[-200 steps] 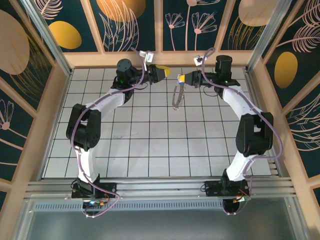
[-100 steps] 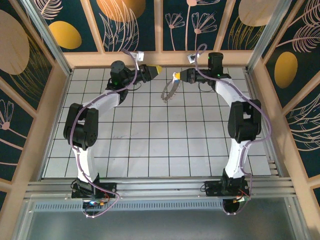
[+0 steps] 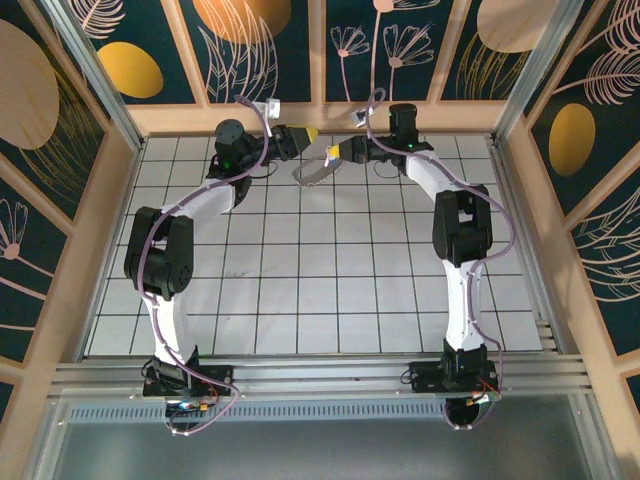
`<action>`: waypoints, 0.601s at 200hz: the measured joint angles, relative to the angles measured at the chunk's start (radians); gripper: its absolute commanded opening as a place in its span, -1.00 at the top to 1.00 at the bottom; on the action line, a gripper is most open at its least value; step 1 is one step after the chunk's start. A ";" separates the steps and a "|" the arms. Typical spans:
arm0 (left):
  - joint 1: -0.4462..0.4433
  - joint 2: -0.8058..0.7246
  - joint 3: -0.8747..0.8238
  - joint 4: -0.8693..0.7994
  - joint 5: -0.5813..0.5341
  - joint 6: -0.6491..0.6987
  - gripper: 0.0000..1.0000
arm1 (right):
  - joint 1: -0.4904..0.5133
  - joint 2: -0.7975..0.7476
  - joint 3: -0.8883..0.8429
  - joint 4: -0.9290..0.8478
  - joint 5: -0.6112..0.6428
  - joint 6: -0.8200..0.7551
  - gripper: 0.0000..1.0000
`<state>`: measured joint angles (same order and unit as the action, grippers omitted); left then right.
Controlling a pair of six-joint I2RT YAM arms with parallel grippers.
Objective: Put the keys on the keyring
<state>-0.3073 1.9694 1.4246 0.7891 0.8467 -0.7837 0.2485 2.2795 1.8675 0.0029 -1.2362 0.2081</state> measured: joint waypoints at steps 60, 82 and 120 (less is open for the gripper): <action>0.000 -0.037 -0.052 0.020 -0.019 -0.016 0.06 | 0.104 -0.021 -0.405 0.234 0.035 0.142 1.00; 0.000 -0.043 -0.075 0.023 -0.020 -0.026 0.05 | 0.126 -0.036 -0.520 0.312 0.058 0.201 1.00; 0.000 -0.052 -0.097 0.025 -0.021 -0.046 0.05 | 0.154 -0.090 -0.599 0.387 0.099 0.250 1.00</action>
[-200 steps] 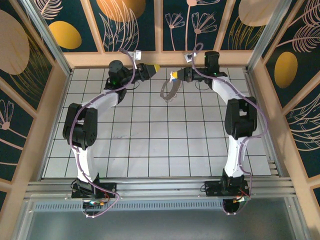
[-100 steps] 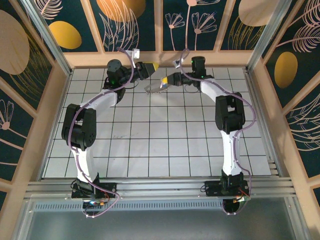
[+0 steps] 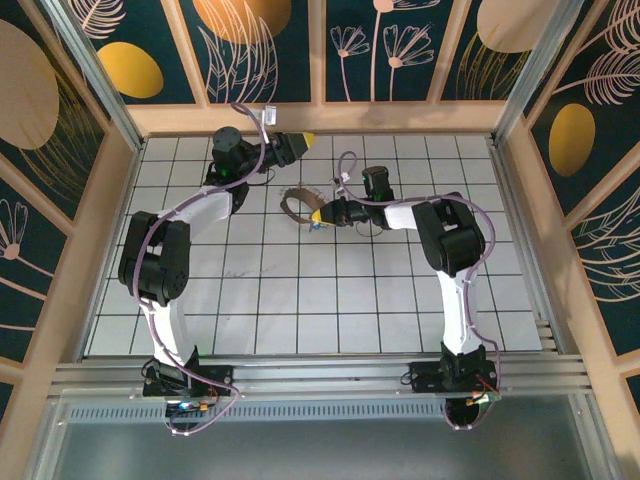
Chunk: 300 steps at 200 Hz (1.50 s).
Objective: Put the keys on the keyring
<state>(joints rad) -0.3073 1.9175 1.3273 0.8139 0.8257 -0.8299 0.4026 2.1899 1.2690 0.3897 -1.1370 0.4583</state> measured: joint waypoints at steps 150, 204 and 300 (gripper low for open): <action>0.000 0.000 -0.013 0.020 0.000 -0.037 0.04 | 0.122 -0.039 -0.162 0.041 0.127 0.044 0.46; 0.000 0.000 -0.041 0.037 0.000 -0.052 0.03 | 0.203 -0.114 -0.233 0.051 0.150 0.064 0.34; 0.000 -0.163 -0.177 0.031 -0.027 -0.019 -0.97 | 0.098 -0.536 -0.388 -0.058 0.232 -0.001 -0.18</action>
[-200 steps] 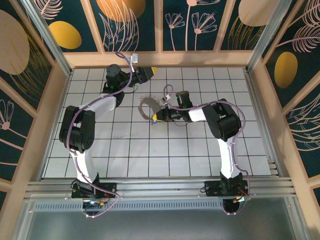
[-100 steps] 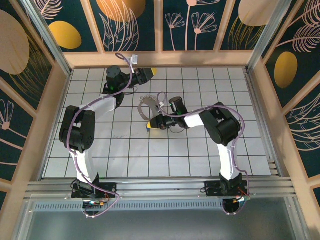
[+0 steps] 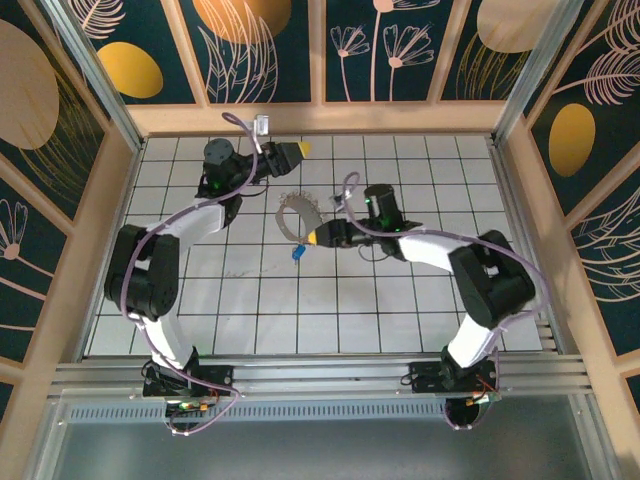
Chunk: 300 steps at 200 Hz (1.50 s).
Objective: Put the keys on the keyring
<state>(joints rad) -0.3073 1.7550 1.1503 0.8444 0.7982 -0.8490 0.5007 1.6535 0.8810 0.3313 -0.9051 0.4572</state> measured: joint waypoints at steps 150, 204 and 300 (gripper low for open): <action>0.013 -0.745 -0.747 -0.106 -0.872 0.557 -0.98 | -0.488 -0.561 -0.291 0.013 0.826 -0.188 -0.96; 0.098 -0.768 -0.927 0.023 -1.103 0.735 -0.97 | -0.520 -0.424 -0.466 0.259 0.999 -0.280 -0.96; 0.220 -0.239 -1.040 0.510 -1.056 0.814 -0.97 | -0.567 -0.150 -0.699 0.846 0.897 -0.388 -0.92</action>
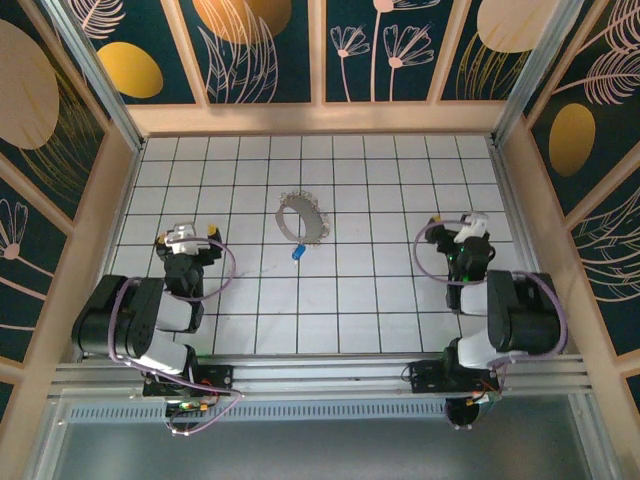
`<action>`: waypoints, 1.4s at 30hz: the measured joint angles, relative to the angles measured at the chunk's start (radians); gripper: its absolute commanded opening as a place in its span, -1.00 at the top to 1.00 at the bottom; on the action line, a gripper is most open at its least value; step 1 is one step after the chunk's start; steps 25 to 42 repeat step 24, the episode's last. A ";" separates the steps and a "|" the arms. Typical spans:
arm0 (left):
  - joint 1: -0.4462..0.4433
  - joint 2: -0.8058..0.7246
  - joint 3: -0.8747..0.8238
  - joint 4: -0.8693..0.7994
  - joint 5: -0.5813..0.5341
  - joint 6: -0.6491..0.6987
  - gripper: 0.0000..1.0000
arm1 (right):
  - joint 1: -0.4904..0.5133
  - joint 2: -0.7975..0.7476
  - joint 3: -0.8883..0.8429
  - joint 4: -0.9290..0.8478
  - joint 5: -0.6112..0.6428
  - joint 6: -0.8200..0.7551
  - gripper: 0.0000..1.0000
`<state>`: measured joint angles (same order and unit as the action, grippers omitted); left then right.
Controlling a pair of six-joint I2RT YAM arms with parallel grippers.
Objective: Put the keys on the keyring
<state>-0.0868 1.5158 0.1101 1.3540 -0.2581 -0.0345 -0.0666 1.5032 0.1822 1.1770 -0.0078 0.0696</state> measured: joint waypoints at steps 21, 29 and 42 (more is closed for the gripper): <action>0.094 0.004 0.120 -0.098 0.198 -0.024 -0.97 | 0.028 0.040 0.046 0.021 -0.042 -0.046 -0.97; 0.094 0.004 0.120 -0.101 0.198 -0.027 -0.97 | 0.028 0.040 0.047 0.021 -0.042 -0.046 -0.97; 0.094 0.004 0.120 -0.101 0.198 -0.027 -0.97 | 0.028 0.040 0.047 0.021 -0.042 -0.046 -0.97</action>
